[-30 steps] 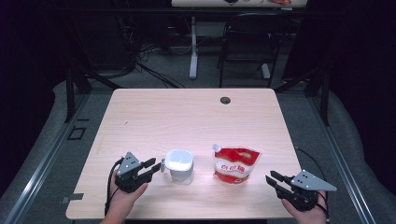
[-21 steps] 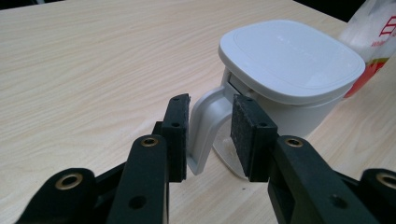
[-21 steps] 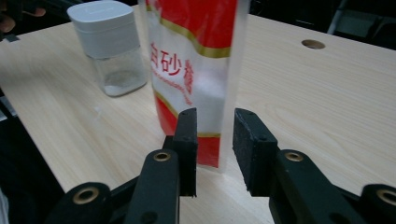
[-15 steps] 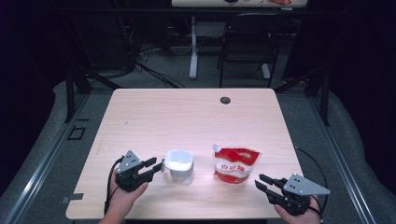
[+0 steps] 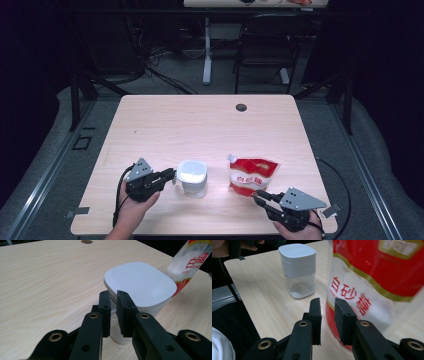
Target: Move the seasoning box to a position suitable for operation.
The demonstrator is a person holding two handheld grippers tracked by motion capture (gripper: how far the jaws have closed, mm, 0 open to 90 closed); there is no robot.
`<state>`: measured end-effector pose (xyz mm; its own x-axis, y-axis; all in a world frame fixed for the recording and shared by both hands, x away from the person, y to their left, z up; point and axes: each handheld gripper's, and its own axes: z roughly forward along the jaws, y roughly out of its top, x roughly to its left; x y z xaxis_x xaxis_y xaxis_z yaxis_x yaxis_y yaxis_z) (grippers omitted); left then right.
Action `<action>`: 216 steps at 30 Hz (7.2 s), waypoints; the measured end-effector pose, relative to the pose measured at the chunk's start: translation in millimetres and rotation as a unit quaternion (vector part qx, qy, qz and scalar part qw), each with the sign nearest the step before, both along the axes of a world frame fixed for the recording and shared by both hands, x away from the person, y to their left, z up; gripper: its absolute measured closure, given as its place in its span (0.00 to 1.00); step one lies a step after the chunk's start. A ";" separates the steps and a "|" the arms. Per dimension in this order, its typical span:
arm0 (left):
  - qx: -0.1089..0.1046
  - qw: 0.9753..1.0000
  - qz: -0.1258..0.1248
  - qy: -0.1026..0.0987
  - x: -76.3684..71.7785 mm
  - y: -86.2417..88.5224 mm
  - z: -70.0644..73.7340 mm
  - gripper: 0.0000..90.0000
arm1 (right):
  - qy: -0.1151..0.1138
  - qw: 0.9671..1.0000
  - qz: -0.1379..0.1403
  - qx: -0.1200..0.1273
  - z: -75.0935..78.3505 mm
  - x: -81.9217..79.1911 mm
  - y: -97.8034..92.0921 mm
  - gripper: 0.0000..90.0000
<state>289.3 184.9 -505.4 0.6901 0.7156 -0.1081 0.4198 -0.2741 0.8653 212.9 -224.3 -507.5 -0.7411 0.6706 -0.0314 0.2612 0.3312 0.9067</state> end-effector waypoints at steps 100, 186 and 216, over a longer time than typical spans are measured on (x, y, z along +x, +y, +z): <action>0.022 1.000 -0.010 -0.010 -18.1 0.0 7.3 0.86 | 0.010 0.999 0.024 -0.026 7.4 61.3 139.6 1.00; 0.035 0.998 0.015 -0.044 -19.2 -9.1 -6.6 0.83 | 0.009 0.999 0.027 -0.033 -0.4 64.7 154.5 0.93; -0.001 1.000 -0.008 -0.017 8.7 -5.0 -8.5 0.88 | 0.024 0.999 0.046 -0.013 -3.1 58.5 164.2 0.97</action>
<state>298.0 179.9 -513.9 0.7043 0.7047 -0.0855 0.3857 -0.2788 0.8795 271.4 -60.1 -510.6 -0.8005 0.5992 -0.0101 0.2725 0.3789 0.8844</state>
